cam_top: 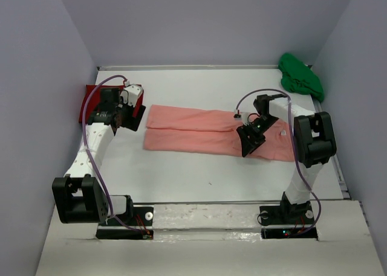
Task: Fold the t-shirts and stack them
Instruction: Fold the tshirt
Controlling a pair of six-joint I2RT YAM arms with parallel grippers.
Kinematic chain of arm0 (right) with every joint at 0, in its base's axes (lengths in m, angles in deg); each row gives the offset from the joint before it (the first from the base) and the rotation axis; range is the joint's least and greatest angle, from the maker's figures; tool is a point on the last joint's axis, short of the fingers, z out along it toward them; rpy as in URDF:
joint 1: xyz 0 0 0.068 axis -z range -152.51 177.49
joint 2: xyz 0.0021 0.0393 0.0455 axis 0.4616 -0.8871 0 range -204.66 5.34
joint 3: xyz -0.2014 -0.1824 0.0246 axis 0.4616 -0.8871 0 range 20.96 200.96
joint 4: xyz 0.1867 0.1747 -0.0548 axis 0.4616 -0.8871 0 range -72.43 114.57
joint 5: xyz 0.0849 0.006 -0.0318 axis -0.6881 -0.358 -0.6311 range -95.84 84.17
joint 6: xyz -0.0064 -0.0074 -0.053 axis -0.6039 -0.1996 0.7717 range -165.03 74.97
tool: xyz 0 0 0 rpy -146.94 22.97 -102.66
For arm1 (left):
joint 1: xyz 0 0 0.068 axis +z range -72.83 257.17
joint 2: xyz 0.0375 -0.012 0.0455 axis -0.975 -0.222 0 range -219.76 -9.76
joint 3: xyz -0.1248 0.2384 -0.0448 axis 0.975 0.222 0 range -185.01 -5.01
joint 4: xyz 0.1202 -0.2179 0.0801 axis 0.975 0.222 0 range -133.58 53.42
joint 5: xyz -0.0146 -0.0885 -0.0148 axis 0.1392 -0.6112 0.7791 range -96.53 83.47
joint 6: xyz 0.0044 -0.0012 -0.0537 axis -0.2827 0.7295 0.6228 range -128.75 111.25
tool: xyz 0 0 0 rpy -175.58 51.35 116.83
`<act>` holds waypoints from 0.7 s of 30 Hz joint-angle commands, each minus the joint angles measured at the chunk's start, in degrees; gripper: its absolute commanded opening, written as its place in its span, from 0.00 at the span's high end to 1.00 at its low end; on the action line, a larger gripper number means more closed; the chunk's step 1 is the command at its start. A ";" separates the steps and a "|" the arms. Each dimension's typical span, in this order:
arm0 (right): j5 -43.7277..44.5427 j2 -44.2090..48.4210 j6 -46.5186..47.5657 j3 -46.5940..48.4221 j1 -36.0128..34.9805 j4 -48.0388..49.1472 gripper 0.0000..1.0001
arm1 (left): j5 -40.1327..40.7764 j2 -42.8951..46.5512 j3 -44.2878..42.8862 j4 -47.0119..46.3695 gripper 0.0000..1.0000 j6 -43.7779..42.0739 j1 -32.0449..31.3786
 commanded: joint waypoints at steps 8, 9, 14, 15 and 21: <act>-1.21 2.09 0.57 1.26 -1.32 -1.78 0.33 | -0.79 2.10 0.33 0.58 0.01 -0.29 0.18; -1.21 2.53 0.66 1.87 -1.32 -2.22 0.32 | -0.79 2.11 0.33 0.58 0.01 -0.37 0.18; 5.54 7.88 -1.10 4.52 -1.32 -1.36 0.32 | -2.02 2.02 0.42 0.49 0.01 -0.73 0.18; 8.17 9.29 -3.19 4.25 -1.32 1.61 0.32 | -2.37 1.76 0.33 0.49 0.01 -0.73 0.18; 41.56 21.68 -12.96 -2.42 -1.32 20.26 0.37 | -14.37 0.01 -1.33 0.66 0.01 -2.48 0.18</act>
